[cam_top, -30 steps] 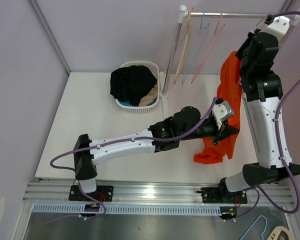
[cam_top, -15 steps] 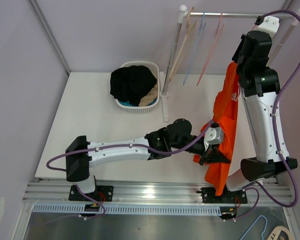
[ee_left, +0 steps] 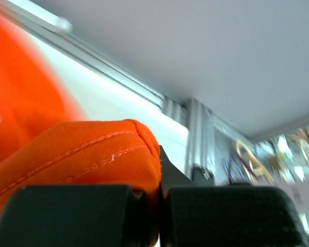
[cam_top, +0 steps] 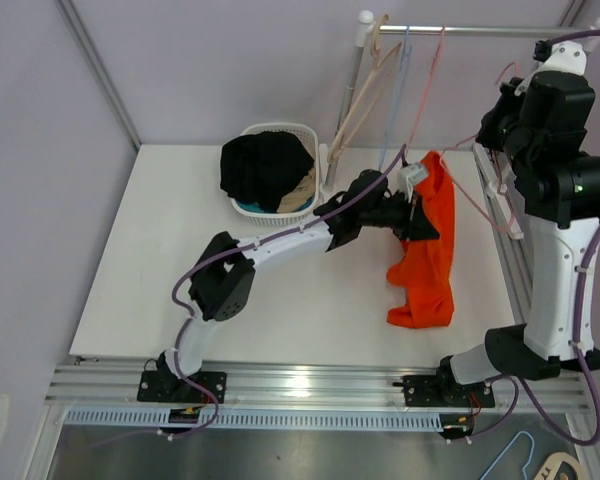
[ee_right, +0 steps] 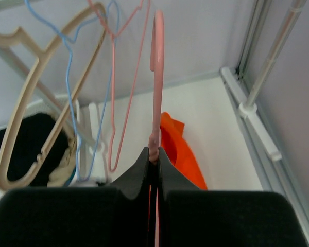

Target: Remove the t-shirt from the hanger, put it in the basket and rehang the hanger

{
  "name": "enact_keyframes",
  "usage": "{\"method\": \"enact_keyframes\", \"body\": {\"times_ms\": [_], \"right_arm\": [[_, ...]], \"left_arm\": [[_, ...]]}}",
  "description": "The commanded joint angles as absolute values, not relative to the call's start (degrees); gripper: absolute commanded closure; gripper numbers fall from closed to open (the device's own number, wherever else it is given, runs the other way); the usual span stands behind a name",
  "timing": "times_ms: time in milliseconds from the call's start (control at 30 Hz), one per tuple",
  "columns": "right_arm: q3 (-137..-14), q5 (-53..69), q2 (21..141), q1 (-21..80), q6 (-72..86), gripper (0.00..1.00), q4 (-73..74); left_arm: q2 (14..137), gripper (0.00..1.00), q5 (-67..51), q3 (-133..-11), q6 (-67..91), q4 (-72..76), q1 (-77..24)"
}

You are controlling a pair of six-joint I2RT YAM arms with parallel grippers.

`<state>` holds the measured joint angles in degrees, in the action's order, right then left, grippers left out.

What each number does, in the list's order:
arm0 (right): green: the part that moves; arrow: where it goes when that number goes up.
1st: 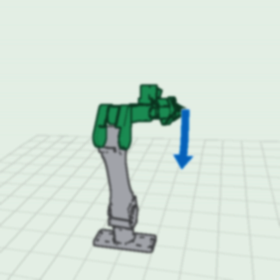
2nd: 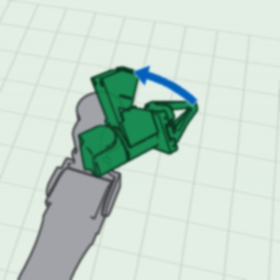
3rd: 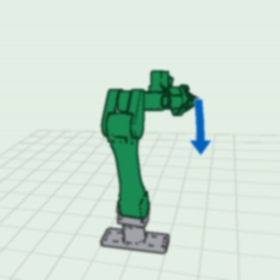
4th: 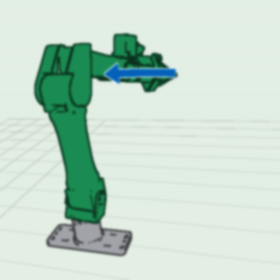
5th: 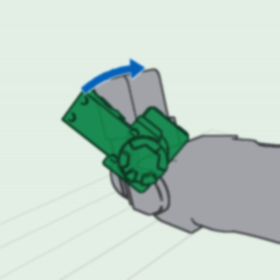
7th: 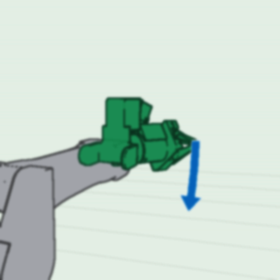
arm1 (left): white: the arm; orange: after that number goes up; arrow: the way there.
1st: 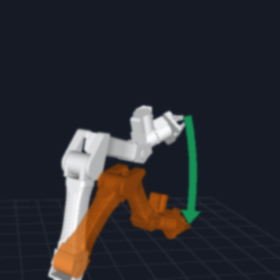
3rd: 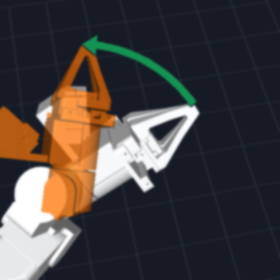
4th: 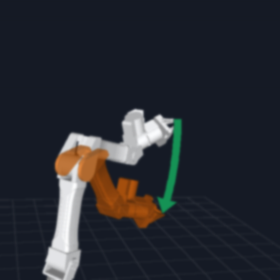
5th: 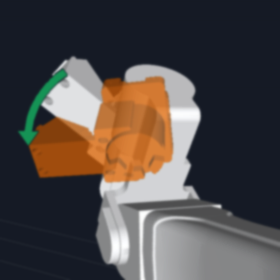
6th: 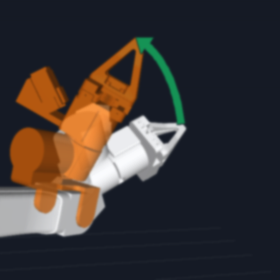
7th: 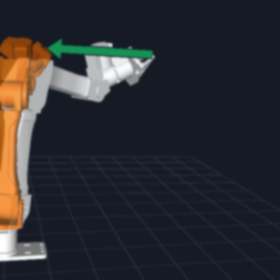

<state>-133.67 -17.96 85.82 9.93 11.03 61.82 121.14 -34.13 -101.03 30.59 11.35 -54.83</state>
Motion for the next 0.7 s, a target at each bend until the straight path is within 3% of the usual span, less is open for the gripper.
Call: {"method": "enact_keyframes", "body": {"times_ms": [0,67,200,367,400,667], "right_arm": [[-129.91,-11.88,80.17,9.84,13.36,1.0,66.71],[-128.5,-10.81,77.8,9.93,13.88,1.0,65.75],[-124.73,-14.32,75.59,9.93,11.7,1.0,58.99],[-118.66,-18.28,77.07,9.49,6.43,1.0,44.84],[-119.0,-18.19,77.86,9.32,5.89,1.0,43.52],[-128.14,-14.16,87.87,6.42,3.34,1.0,34.55]], "left_arm": [[124.1,0.98,-27.16,-116.96,33.31,2.29,-54.06],[129.62,0.98,-28.73,-124.61,36.29,0.97,-51.78],[132.55,0.99,-36.1,-128.33,37.27,-2.46,-50.8],[115.9,0.99,-37.88,-107.18,30.16,-0.45,-54.66],[113.14,0.99,-37.79,-97.05,29.36,3.21,-56.41],[93.62,0.99,-36.22,-71.57,21.8,8.0,-64.77]]}}
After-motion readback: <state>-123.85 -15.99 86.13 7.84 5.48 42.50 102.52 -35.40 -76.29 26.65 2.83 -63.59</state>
